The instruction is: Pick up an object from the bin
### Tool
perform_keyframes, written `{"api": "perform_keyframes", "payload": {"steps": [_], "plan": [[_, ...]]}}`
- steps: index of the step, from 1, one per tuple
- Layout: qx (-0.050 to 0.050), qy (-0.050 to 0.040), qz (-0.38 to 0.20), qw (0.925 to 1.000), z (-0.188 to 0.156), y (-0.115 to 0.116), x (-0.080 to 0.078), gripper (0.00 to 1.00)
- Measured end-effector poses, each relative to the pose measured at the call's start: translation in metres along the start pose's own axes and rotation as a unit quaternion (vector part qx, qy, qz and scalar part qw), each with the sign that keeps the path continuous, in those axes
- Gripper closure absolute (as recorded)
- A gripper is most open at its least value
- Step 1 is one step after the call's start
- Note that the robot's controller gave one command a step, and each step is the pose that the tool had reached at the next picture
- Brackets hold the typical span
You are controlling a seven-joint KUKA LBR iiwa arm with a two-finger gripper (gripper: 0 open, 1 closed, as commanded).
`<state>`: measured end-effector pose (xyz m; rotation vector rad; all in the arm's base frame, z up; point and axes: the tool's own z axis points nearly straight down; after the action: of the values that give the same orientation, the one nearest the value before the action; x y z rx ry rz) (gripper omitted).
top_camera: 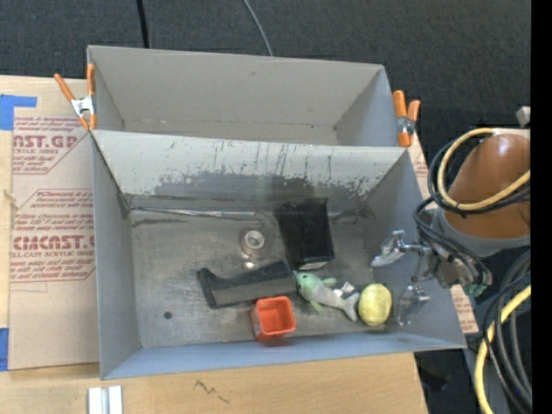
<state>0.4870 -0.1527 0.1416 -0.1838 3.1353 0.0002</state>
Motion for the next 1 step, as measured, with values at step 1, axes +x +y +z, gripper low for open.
{"api": "perform_keyframes", "payload": {"steps": [1], "plan": [[0.0,-0.0017,0.032,0.9995,0.0438,0.0234,-0.0126,0.0]]}}
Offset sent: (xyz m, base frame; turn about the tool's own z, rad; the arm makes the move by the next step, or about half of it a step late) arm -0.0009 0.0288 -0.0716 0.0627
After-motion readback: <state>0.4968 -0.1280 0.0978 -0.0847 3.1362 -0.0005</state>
